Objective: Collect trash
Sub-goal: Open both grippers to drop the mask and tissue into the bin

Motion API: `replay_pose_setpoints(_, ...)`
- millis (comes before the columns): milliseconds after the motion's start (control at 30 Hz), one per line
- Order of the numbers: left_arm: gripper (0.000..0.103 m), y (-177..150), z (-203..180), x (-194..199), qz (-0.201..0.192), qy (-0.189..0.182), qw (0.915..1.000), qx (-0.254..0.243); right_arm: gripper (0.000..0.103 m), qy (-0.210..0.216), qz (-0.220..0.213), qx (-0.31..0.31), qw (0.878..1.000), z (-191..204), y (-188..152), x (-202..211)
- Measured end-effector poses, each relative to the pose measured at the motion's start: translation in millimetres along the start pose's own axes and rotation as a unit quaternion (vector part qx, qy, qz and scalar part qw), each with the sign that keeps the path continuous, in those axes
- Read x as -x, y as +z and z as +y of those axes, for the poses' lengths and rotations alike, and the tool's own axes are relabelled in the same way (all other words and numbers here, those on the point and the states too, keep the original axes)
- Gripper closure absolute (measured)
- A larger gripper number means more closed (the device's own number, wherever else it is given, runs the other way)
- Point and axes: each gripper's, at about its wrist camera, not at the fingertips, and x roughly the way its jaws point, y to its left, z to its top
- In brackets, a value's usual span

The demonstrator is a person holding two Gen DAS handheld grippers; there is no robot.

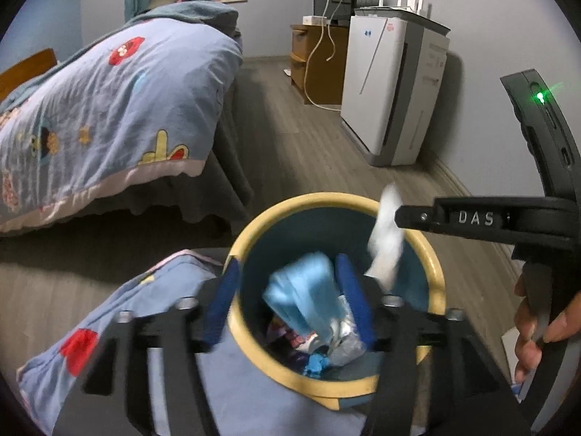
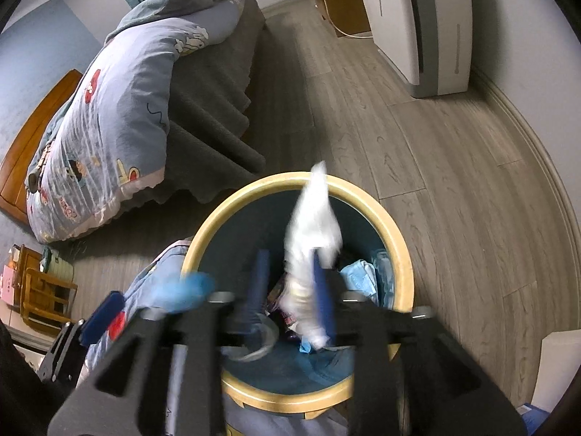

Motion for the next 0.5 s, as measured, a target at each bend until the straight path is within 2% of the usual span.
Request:
replay_pose_setpoints(67, 0.034, -2, 1, 1, 0.001, 0.003, 1.0, -0.001, 0.06, -0.001, 0.0, 0.002, 1.0, 1, 1, 0)
replay_pose_setpoints(167, 0.022, -5, 5, 5, 0.001, 0.015, 0.9999, -0.003, 0.044, -0.006, -0.001, 0.007, 1.0, 2, 0, 0)
replay_pose_setpoints(233, 0.012, -9, 12, 14, -0.003, 0.028, 0.9996, 0.008, 0.029, -0.002, -0.002, 0.007, 1.0, 3, 1, 2)
replay_pose_setpoints(300, 0.011, -12, 20, 23, -0.003, 0.036, 0.9991, 0.023, 0.012, 0.001, -0.005, -0.001, 1.0, 3, 0, 6)
replay_pose_setpoints(400, 0.01, -19, 35, 45, -0.002, 0.045, 0.9982, 0.039, 0.007, 0.005, -0.011, 0.0, 1.0, 6, 1, 11)
replay_pose_setpoints(500, 0.008, -26, 48, 69, -0.006, 0.064, 0.9972, 0.039, 0.006, -0.02, -0.017, 0.035, 0.999, 16, -2, 16)
